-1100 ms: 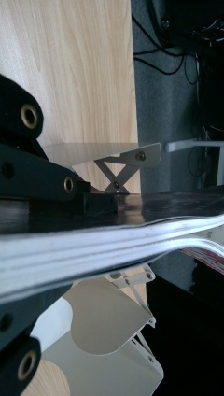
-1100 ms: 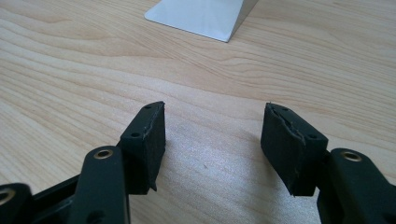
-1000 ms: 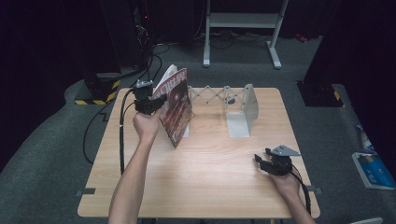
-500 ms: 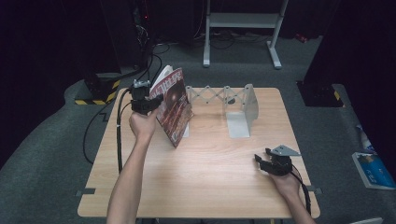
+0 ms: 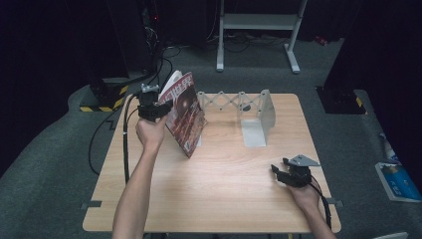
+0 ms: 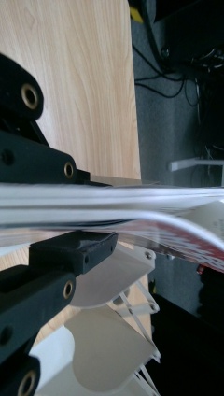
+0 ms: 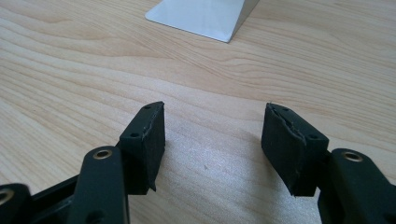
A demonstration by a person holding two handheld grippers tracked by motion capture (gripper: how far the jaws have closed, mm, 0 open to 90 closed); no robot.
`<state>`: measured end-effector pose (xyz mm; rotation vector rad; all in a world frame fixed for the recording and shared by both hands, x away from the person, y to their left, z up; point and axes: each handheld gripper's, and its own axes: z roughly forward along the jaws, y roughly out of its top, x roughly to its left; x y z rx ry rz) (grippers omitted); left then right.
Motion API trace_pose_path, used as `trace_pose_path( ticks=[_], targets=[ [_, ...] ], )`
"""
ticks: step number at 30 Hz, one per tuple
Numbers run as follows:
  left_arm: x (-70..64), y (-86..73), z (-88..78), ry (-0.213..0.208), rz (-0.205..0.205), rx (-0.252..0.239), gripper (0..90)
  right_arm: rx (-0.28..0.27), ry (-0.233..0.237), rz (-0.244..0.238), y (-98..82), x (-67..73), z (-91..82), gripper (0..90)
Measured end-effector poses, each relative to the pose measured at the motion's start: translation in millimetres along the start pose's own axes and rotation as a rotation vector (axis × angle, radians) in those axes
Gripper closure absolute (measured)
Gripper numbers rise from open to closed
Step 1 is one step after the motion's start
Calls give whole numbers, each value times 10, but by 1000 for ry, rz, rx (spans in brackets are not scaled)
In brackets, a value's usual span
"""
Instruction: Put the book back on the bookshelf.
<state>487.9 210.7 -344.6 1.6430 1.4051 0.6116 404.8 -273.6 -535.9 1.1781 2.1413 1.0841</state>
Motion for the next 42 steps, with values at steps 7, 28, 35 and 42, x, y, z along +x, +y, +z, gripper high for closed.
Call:
trace_pose_path(
  ticks=[7, 28, 35, 42],
  targets=[
    [9, -1, -21, 17, 24, 3, 714, 1, -2, 2, -1, 7, 0, 394],
    [106, -33, -113, -58, 27, -8, 432, 0, -1, -2, -1, 8, -3, 408],
    [105, -34, -270, -84, 33, -37, 359, 2, -2, 5, -2, 9, -4, 405],
    [153, -64, -357, -88, 44, -46, 345, 2, -4, 7, -2, 10, -4, 400]
  ],
)
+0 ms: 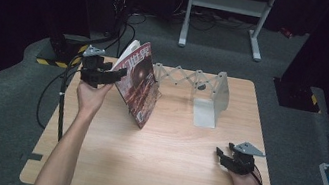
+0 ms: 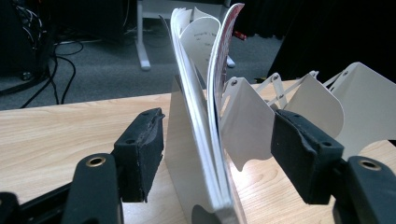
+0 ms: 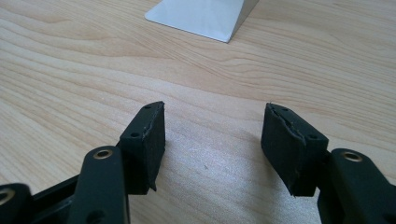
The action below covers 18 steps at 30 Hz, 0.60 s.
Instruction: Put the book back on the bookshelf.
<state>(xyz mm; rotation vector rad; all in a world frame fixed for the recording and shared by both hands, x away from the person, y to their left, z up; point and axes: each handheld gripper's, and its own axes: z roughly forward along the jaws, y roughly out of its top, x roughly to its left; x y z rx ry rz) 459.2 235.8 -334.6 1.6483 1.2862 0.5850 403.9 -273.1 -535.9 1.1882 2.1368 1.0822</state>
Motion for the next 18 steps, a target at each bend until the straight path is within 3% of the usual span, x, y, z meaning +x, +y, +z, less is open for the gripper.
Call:
trace_pose_path(
  ticks=[10, 18],
  targets=[
    [1, -42, -149, 3, 32, -28, 342, -1, -1, 0, 0, 0, 1, 399],
    [75, -143, -315, -14, 11, -73, 343, 1, -1, 1, 1, 0, 3, 396]
  ],
)
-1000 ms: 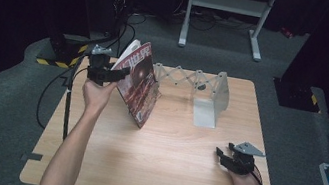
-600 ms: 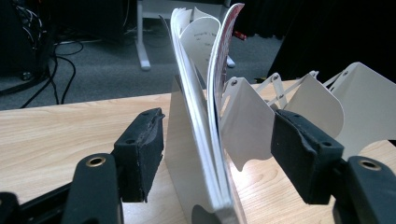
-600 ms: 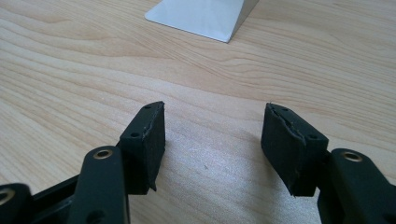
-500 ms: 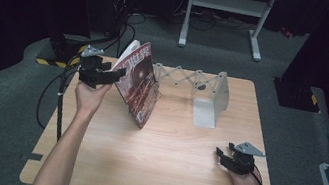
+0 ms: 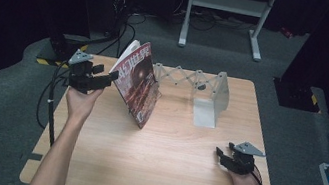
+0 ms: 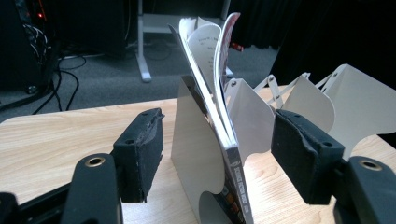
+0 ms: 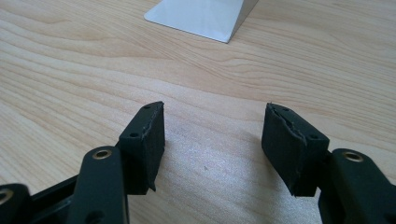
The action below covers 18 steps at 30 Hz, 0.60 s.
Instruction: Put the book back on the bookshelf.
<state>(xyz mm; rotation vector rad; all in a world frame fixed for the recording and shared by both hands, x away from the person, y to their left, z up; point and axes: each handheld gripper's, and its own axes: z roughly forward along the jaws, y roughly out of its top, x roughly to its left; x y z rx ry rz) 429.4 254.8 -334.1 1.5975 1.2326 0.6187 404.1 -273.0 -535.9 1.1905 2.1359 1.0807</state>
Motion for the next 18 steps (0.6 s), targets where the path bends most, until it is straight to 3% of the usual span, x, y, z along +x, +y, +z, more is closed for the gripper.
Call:
trace_pose_path(
  ticks=[5, 18],
  targets=[
    [21, -49, -32, 8, 5, 2, 348, 0, 0, 0, 0, -1, 0, 396],
    [97, -160, -173, -7, -26, -27, 352, -1, 0, 1, 0, 0, 1, 395]
  ],
)
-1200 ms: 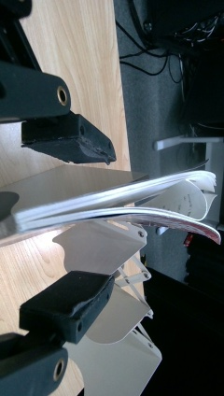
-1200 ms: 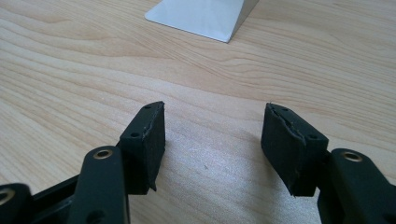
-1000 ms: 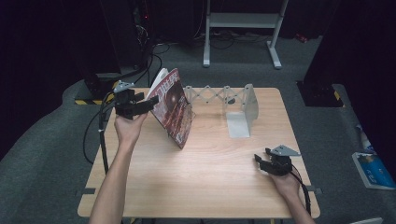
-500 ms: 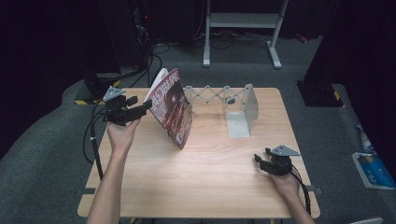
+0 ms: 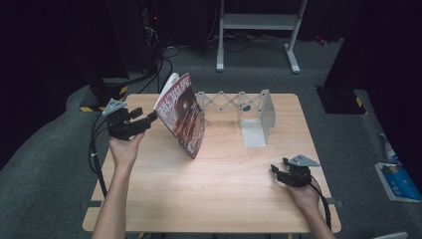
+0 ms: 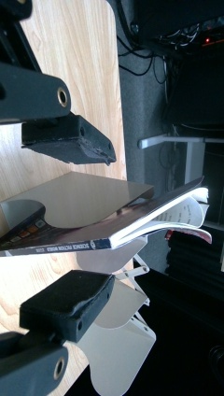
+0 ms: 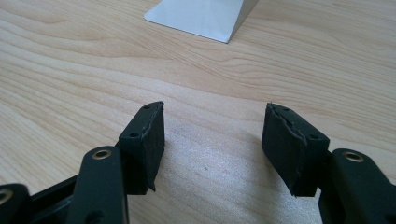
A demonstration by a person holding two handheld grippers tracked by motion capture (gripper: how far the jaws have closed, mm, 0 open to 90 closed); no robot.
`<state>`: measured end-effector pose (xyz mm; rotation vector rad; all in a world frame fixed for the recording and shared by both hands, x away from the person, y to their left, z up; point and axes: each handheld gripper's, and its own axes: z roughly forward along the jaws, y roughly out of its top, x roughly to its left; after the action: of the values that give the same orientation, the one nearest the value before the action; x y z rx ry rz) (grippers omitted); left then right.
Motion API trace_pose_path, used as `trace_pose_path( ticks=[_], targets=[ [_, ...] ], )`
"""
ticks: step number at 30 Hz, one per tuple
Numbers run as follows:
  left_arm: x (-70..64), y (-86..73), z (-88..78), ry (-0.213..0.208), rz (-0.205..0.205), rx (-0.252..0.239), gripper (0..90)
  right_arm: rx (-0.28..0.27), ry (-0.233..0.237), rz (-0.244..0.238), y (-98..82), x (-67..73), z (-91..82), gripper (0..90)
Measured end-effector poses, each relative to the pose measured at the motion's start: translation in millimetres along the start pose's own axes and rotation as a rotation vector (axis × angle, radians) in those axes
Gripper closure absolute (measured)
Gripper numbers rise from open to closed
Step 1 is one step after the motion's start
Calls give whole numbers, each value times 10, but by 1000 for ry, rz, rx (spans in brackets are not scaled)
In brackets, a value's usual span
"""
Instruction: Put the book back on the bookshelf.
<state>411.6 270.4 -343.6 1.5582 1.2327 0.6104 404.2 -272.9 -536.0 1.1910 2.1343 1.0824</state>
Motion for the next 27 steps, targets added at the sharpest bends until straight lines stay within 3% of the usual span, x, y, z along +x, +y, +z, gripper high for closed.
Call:
trace_pose_path(
  ticks=[6, 15, 18, 27],
  targets=[
    [45, -58, -94, 6, -14, -26, 355, 1, 0, 0, 0, 0, -1, 395],
    [108, -168, -183, 6, -29, -23, 356, 1, 0, 0, 0, 1, 0, 394],
    [123, -179, -201, -19, -39, 4, 391, 2, 0, 0, 0, 1, -1, 394],
    [110, -231, -330, -7, -11, 15, 388, 0, 0, -2, -1, -1, 0, 393]
  ],
)
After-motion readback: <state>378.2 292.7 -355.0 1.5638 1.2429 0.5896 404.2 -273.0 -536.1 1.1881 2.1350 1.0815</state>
